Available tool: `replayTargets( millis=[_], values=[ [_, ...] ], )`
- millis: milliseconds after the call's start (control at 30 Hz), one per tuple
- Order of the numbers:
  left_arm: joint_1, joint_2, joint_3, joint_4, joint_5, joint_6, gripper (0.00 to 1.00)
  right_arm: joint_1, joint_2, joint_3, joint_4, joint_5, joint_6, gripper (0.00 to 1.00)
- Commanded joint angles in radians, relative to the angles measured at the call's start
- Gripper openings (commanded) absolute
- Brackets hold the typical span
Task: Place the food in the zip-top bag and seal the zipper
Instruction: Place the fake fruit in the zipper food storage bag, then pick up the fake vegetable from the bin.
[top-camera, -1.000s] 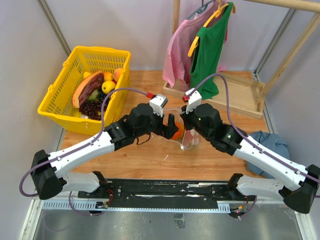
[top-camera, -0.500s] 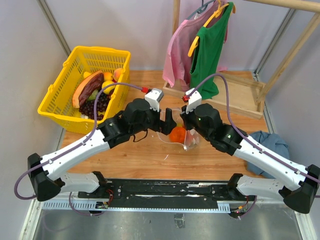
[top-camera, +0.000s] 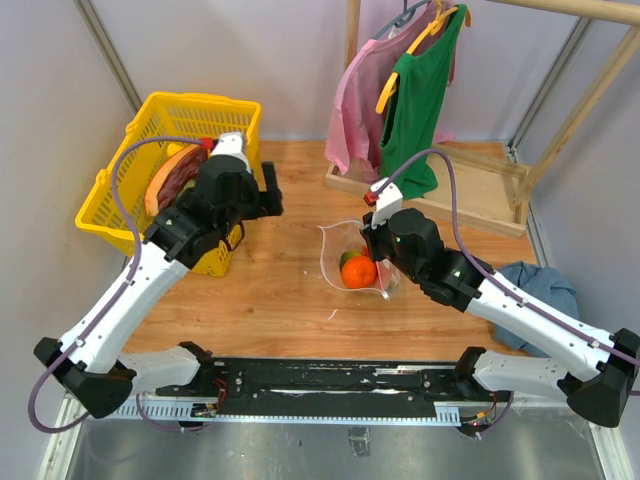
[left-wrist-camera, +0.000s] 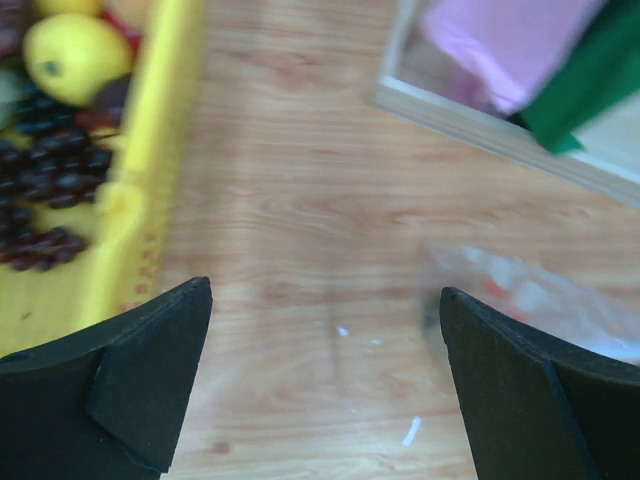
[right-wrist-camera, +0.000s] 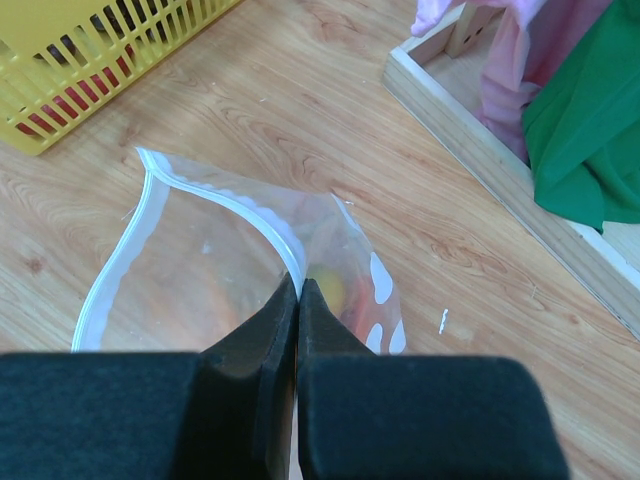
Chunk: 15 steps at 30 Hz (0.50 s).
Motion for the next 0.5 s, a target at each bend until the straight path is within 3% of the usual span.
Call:
replayTargets(
  millis=[0, 200, 333, 467],
  values=[
    [0.190, -0.008, 0.037, -0.088, 0.013, 0.014, 0.99, -0.012, -0.021, -0.009, 0.030, 0.020, -0.007, 0.01],
    [0.460, 0.057, 0.056, -0.092, 0.094, 0.038, 0.99, -0.012, -0.013, -0.009, 0.031, 0.016, -0.014, 0.01],
    [0.565, 0.141, 0.067, -0.081, 0.183, 0.063, 0.99, -0.014, -0.013, -0.014, 0.034, 0.013, -0.016, 0.01],
    [0.650, 0.223, 0.062, -0.082, 0.174, 0.083, 0.99, -0.014, -0.013, -0.012, 0.035, 0.001, -0.016, 0.01]
  ],
)
